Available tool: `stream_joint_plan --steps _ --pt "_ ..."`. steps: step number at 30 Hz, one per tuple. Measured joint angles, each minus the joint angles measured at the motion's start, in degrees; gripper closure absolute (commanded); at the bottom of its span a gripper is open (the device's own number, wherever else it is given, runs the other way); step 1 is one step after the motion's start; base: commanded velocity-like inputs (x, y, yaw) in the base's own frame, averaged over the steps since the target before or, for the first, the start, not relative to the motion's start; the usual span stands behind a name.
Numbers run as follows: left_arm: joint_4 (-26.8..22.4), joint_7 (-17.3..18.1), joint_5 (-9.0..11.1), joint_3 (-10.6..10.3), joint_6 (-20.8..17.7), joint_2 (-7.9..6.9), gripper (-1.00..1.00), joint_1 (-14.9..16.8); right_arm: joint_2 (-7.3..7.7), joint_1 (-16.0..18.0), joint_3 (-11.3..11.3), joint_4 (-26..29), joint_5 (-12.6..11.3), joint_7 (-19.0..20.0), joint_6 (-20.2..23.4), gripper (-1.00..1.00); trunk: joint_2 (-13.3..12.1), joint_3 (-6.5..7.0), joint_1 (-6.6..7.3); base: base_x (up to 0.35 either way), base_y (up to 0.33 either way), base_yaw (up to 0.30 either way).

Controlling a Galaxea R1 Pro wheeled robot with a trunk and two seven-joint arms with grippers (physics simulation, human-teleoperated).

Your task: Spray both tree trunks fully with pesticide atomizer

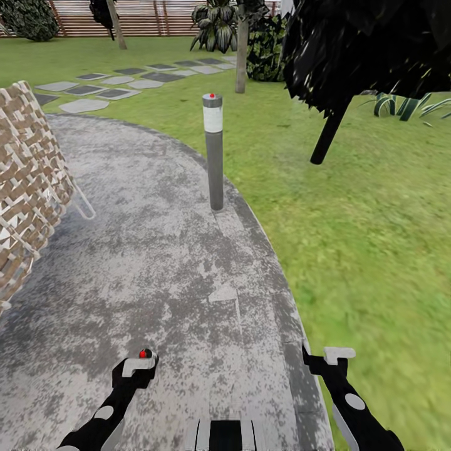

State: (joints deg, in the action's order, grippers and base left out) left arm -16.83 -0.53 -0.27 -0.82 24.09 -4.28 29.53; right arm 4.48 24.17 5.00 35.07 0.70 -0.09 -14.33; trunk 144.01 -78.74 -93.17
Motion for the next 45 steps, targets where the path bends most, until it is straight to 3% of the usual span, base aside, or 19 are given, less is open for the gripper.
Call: stream_joint_plan --steps 9,45 --pt "0.11 0.00 0.04 0.03 0.04 -0.02 -1.00 0.00 0.00 0.00 0.01 0.00 0.00 -0.03 0.00 -1.00 0.10 -2.26 -0.18 0.000 0.000 0.000" --pt "0.06 -0.09 0.14 -0.01 0.28 0.06 -1.00 0.00 0.00 0.00 0.00 0.00 0.00 -0.05 0.00 -1.00 0.12 -2.89 -0.23 0.034 -0.001 0.000"
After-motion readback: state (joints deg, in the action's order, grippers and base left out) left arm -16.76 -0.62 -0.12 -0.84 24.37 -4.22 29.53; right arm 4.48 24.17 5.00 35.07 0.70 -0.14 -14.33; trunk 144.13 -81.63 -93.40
